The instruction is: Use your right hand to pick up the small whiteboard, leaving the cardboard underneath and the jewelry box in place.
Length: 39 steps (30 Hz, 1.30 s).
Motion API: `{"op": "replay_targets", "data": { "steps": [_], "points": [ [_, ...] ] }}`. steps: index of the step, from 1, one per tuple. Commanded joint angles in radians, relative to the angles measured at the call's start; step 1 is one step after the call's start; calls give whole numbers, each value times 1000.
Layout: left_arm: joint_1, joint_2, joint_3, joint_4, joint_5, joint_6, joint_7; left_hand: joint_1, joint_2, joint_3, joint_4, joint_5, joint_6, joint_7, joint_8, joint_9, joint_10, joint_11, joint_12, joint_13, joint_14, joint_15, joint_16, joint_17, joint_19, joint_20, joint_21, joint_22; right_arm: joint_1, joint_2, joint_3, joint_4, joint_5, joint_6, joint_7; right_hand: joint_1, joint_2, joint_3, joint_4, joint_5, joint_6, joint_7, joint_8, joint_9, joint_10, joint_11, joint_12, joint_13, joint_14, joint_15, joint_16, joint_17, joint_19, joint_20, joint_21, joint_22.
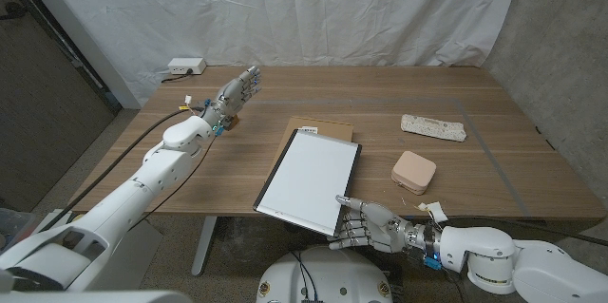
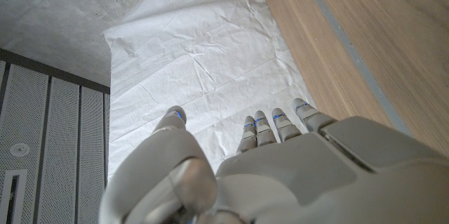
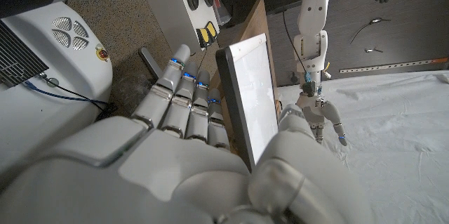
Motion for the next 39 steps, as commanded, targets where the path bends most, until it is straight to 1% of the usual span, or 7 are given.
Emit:
{"op": "replay_targets", "data": {
  "steps": [1,13,28,33,37,38,39],
  "points": [
    [-5,-6,-1,23,-7,-12,-19,8,1,-3,1,-2,7,3,-1,2,-1,0,0,3,-5,5,-3,6,-3,-25,-2,3,56,-22,-57,-11,15,2,-22,18,3,8,-8,7,11,3,0,5,8,-1,-3,3,9,-6,0,3,8,-5,-4,2],
    [-16,-13,0,56,-14,-18,-40,9,2,-5,1,-3,6,2,-1,2,-2,-3,0,3,-5,6,-3,6,-3,-25,-2,3,113,-9,-109,-12,19,-24,-42,40,1,14,-19,7,11,0,-1,5,9,-3,-4,3,12,-10,-1,1,13,-9,-6,2],
    [-24,-17,-1,85,-19,-25,-58,9,3,-6,1,-3,8,2,-1,2,-2,0,0,3,-3,5,-2,6,-3,-25,-2,3,162,6,-161,-10,31,-60,-60,60,-3,18,-28,7,15,-2,0,5,14,-8,-4,3,22,-13,0,0,20,-12,-9,2],
    [-24,-19,0,83,-18,-26,-56,9,4,-7,1,-3,8,2,-1,2,-1,3,0,3,-2,6,-2,6,-2,-25,-2,3,168,2,-168,-17,23,-67,-84,106,5,34,-36,6,90,-24,24,5,43,-34,4,4,34,-38,-1,1,21,-27,-18,5],
    [-21,-19,1,78,-16,-24,-52,9,4,-7,1,-4,8,2,-1,2,-1,2,0,3,-2,6,-2,6,-2,-25,-2,3,174,-2,-172,-22,22,-79,-104,135,7,43,-37,5,128,-45,31,5,91,-63,20,5,42,-51,-2,2,17,-34,-26,7],
    [-20,-18,2,76,-15,-23,-51,9,4,-8,1,-4,8,2,-1,2,-2,1,0,3,-1,7,-2,6,-1,-25,-2,3,177,-4,-173,-24,23,-86,-110,141,8,45,-36,4,139,-50,32,5,105,-77,25,6,52,-59,1,3,17,-35,-28,8],
    [-19,-18,1,75,-16,-22,-50,9,4,-8,1,-4,8,2,-1,2,-2,1,0,3,-1,7,-2,6,-1,-25,-1,3,179,-6,-174,-28,25,-93,-119,145,10,47,-35,4,147,-49,34,5,117,-79,29,6,55,-58,2,3,19,-38,-28,8]
  ]
}}
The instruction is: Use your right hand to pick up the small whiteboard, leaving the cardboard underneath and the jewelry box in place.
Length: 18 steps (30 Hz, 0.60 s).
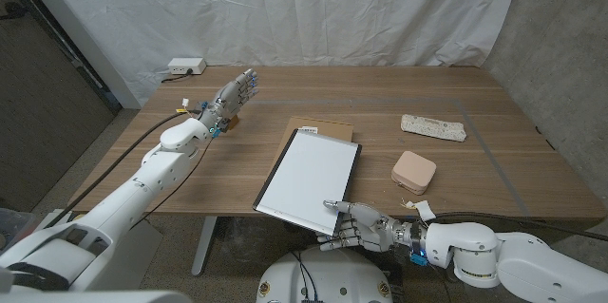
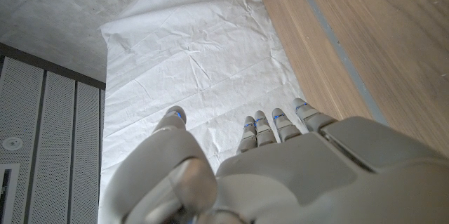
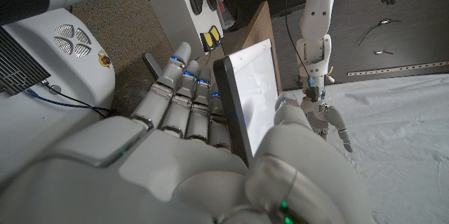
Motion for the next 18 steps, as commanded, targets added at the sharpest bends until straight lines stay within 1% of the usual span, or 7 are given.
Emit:
{"op": "replay_targets", "data": {
  "steps": [1,4,7,13,14,15,18],
  "points": [
    [4,-3,2,-2,0,2,4,9,4,-4,-3,-2,8,2,-1,2,-1,0,0,3,-1,6,-2,1,-1,-25,-2,3,26,-10,-22,-18,-5,-43,-62,29,2,13,0,4,40,-11,10,5,59,-27,21,7,22,-16,3,4,6,-18,-4,6],
    [6,-2,3,-2,1,3,5,10,5,-4,-4,-2,9,3,-1,2,-1,1,0,3,-1,6,-1,1,-2,-24,-2,3,29,-13,-24,-22,-2,-54,-80,38,5,17,4,3,63,-22,14,5,96,-46,35,9,49,-25,11,7,20,-24,0,9],
    [6,-3,2,-2,-2,4,4,10,5,-4,-4,-2,8,3,-1,2,-1,0,0,3,0,7,-1,1,-2,-24,-2,3,26,-11,-25,-23,8,-57,-95,40,7,16,9,2,92,-32,20,5,125,-50,45,10,69,-31,16,10,40,-31,7,11],
    [6,-5,3,1,-2,0,0,10,5,-5,-4,-2,9,3,-1,2,-1,2,0,3,0,7,-2,1,-1,-24,-2,3,21,-5,-27,-25,15,-55,-125,49,20,20,18,0,144,-51,28,5,189,-66,65,12,159,-71,43,17,92,-49,28,15],
    [6,-5,3,3,-2,-1,0,10,6,-5,-4,-2,9,3,-1,2,-1,1,0,3,0,7,-2,1,-1,-25,-1,3,21,-5,-28,-25,14,-54,-127,51,21,20,18,0,152,-53,29,5,193,-70,66,12,173,-77,48,18,103,-54,32,16],
    [5,-7,2,4,-3,-2,-2,10,6,-5,-4,-2,9,3,-1,2,-1,-1,0,3,0,7,-1,1,0,-25,-1,3,22,-4,-28,-27,13,-56,-133,57,24,23,16,0,157,-54,28,5,193,-71,65,12,189,-86,53,20,113,-73,37,16],
    [3,-9,3,10,-3,-4,-5,10,6,-5,-4,-2,9,3,-1,2,-1,0,0,3,0,7,-1,1,0,-24,-1,3,27,-4,-31,-31,10,-65,-144,67,28,25,16,-1,172,-60,29,5,210,-79,68,12,228,-106,68,28,132,-89,45,18]
  ]
}}
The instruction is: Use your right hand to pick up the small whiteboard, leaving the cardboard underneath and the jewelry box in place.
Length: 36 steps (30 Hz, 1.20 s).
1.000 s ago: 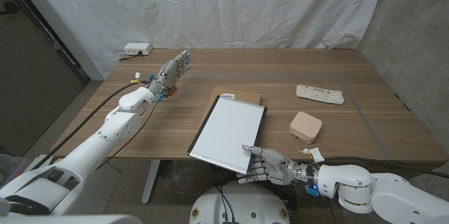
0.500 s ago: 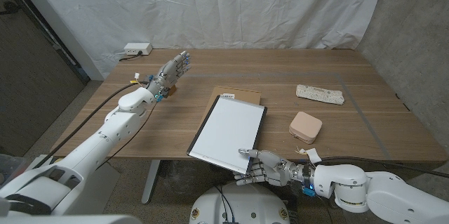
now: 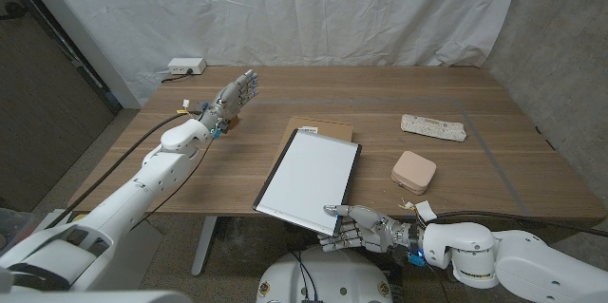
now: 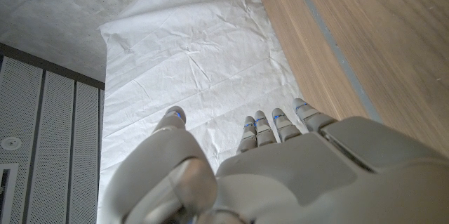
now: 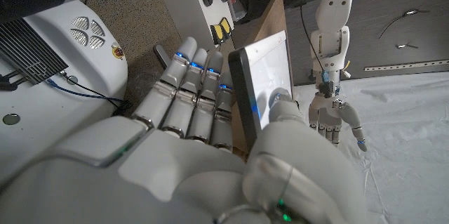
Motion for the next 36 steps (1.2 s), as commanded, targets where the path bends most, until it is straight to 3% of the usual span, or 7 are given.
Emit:
{"op": "replay_targets", "data": {
  "steps": [1,5,15,16,20,31,36],
  "points": [
    [0,-7,1,11,-5,-4,-8,10,6,-2,-1,-2,9,3,-1,2,-1,0,0,3,0,7,-2,1,0,-24,-1,3,8,3,-11,-12,2,-19,-54,25,7,9,-1,0,30,-11,4,5,31,-10,9,2,57,-31,22,15,39,-30,18,5],
    [-1,-9,1,16,-6,-6,-9,10,6,-2,-1,-2,9,3,-1,2,-1,-1,0,3,0,7,-2,1,0,-25,-1,3,11,1,-11,-18,2,-25,-67,43,15,11,-2,-2,76,-39,14,6,93,-31,33,8,113,-51,46,28,70,-41,36,9],
    [6,-8,-2,9,-12,-4,-6,11,7,-3,-1,-3,10,3,-1,2,-1,0,0,3,1,7,-2,1,0,-24,-1,3,2,-1,-3,-19,4,-1,-72,118,64,28,-7,-4,266,-113,58,6,315,-95,126,44,297,-164,138,93,165,-112,126,39],
    [7,-8,-2,7,-11,-4,-6,11,7,-3,-1,-3,10,3,-1,2,-1,0,0,3,1,6,-2,1,-1,-24,-1,3,0,-2,-1,-19,5,2,-73,128,69,29,-7,-6,292,-121,63,6,345,-108,138,51,323,-170,152,104,169,-120,144,53],
    [8,-7,-1,2,-9,-3,-3,11,8,-4,-1,-3,10,4,-1,2,-1,-1,0,3,2,7,-1,1,0,-24,-1,3,-9,-7,7,-19,4,19,-73,186,94,51,-19,-5,341,-139,72,8,409,-115,166,70,368,-183,179,129,169,-133,189,92],
    [10,-2,2,-19,-4,9,7,12,9,-5,-1,-3,9,4,-1,2,-1,0,0,3,2,9,-2,1,0,-24,-1,3,-32,-15,24,-12,12,55,-71,305,137,98,-29,1,399,-167,87,24,455,-158,190,114,418,-190,215,178,167,-156,272,159],
    [12,1,2,-26,-3,15,12,12,10,-5,-1,-4,9,4,-1,2,0,0,0,3,3,8,-1,1,0,-24,-1,3,-33,-17,24,-8,11,59,-59,319,141,104,-25,0,398,-170,87,30,458,-163,191,122,421,-189,218,186,166,-156,283,164]
  ]
}}
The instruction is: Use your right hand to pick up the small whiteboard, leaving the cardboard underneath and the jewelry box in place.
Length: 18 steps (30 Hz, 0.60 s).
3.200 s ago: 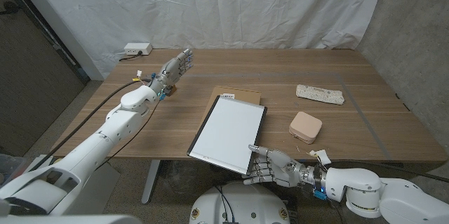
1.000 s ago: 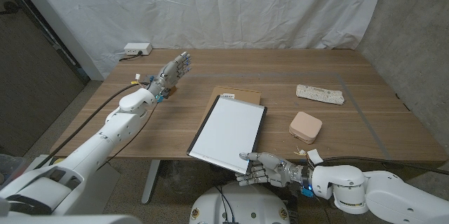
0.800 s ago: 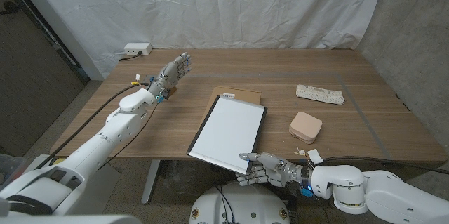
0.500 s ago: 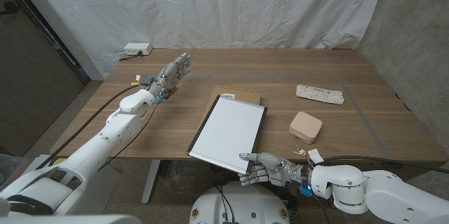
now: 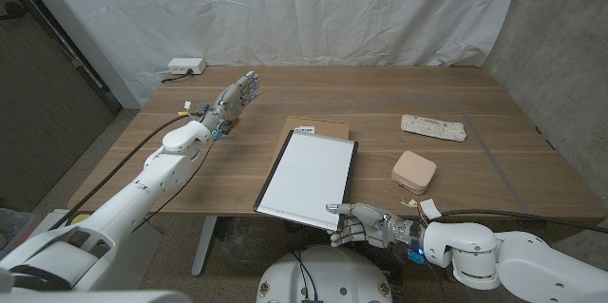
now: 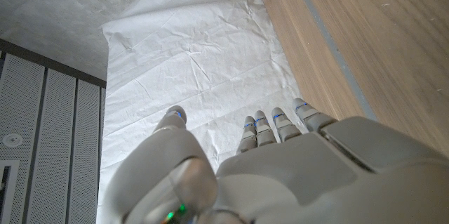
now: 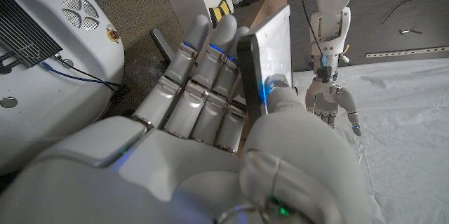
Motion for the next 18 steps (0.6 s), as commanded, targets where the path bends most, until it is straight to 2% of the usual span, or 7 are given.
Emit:
{"op": "replay_targets", "data": {
  "steps": [1,6,18],
  "points": [
    [4,7,2,-20,5,17,12,7,5,-3,1,-4,7,2,-2,2,-1,0,0,3,-2,3,-1,1,0,-24,-1,3,-12,-5,9,10,4,26,12,105,92,10,1,3,6,-6,5,7,47,-52,0,76,27,-20,10,7,2,-97,10,7],
    [2,8,3,-21,6,20,11,7,5,-3,1,-4,7,2,-1,2,-1,1,0,3,-2,4,-2,1,1,-24,-1,3,-14,-3,11,11,-1,36,15,115,98,15,6,0,2,-20,4,13,43,-52,-2,83,29,-20,12,15,-5,-97,19,12],
    [-21,3,10,-8,10,26,1,8,6,-4,1,-5,8,2,-1,2,-1,0,0,3,-2,4,-2,1,0,-24,-1,3,-26,2,16,14,-21,66,16,132,108,23,15,-3,-4,-20,3,26,32,-61,-5,98,15,-19,7,26,-26,-97,36,24]
  ]
}}
